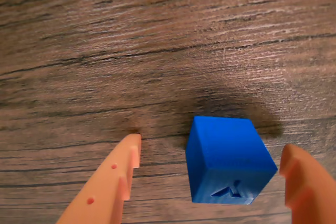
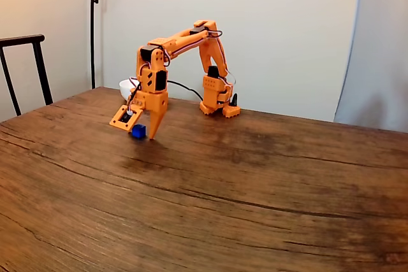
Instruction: Grasp the cube and drop it in the bowl
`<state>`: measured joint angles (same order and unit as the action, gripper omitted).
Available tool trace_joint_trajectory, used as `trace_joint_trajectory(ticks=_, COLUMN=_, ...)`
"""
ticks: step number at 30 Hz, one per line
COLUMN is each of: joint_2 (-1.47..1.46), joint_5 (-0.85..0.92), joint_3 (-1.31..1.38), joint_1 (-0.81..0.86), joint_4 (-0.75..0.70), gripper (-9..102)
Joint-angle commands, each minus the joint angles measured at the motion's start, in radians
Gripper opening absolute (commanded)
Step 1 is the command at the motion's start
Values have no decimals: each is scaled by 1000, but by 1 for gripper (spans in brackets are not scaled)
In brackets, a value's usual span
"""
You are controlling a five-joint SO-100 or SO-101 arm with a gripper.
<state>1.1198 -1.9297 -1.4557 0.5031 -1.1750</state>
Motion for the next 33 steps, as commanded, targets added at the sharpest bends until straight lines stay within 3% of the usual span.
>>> trace_joint_trajectory(ticks=1, joint_2=-3, joint_5=-23, joint_3=9, joint_1=-6, joint_4=0, gripper=35)
trace_joint_trajectory(ticks=9, joint_2=-5, joint_5=-25, joint_3=3, joint_1=-8, joint_4=-5, gripper=19)
trace_joint_trajectory(ticks=20, joint_2=3, joint_5=-26, joint_3=5, joint_1=-17, joint_4=-14, gripper=11)
trace_joint_trajectory(ticks=26, joint_2=12, joint_5=-55, joint_3=44, joint_1=-29, joint_4=-78, gripper=9)
trace_joint_trajectory(ticks=33, joint_2=12, joint_5=-107, joint_3=285, joint_1=-32, joint_4=-227, gripper=9)
